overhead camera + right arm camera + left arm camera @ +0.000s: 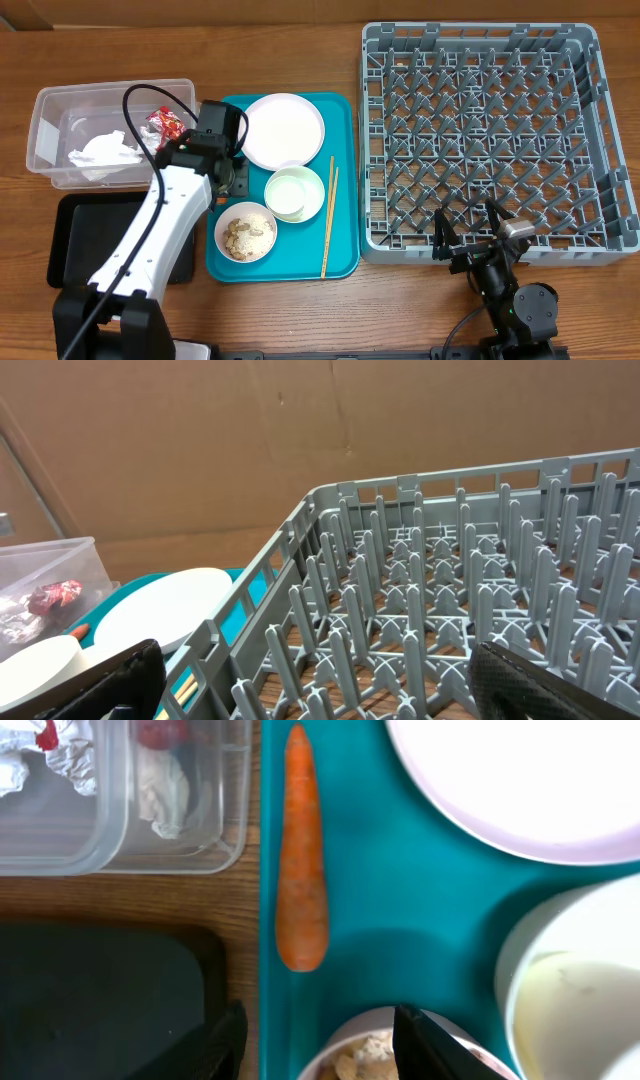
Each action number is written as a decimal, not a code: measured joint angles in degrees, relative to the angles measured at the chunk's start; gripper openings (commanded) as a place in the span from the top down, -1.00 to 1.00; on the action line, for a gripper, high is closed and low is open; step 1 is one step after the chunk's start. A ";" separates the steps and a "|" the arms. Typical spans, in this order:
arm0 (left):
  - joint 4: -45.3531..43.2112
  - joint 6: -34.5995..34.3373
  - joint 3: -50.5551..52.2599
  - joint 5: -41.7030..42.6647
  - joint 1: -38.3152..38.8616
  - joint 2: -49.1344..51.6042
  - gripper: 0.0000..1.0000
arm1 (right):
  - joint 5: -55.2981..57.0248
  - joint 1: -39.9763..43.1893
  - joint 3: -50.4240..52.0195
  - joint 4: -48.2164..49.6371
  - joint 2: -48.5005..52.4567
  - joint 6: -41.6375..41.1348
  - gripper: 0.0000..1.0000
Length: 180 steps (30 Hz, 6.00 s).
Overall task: Sort waste into correct bins and load items into the dishwasher
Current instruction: 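Lower the left gripper onto the orange carrot and grasp it, then carry the carrot left and release it onto the black tray, then move the left gripper back over the white bowl of scraps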
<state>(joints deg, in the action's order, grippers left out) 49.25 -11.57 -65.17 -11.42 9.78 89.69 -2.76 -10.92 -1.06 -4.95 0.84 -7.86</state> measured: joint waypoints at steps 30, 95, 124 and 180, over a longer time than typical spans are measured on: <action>-8.04 -3.08 0.04 4.37 -5.29 14.32 0.30 | 0.00 0.00 0.00 -0.02 0.00 -0.02 -1.00; -2.56 -3.41 -4.04 7.85 -5.27 11.87 0.90 | 0.00 0.00 0.00 -0.02 0.00 -0.02 -1.00; 13.90 -17.62 -4.33 5.18 -17.70 -8.24 0.92 | 0.00 0.02 0.00 -0.02 0.00 0.00 -1.00; -1.73 -25.53 6.62 19.82 -37.64 -9.09 -0.37 | -0.02 0.00 0.00 -0.02 0.00 -0.02 -1.00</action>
<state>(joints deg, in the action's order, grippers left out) 47.53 -37.10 -58.54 8.40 -27.86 80.60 -2.79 -10.92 -1.06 -4.97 0.84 -7.88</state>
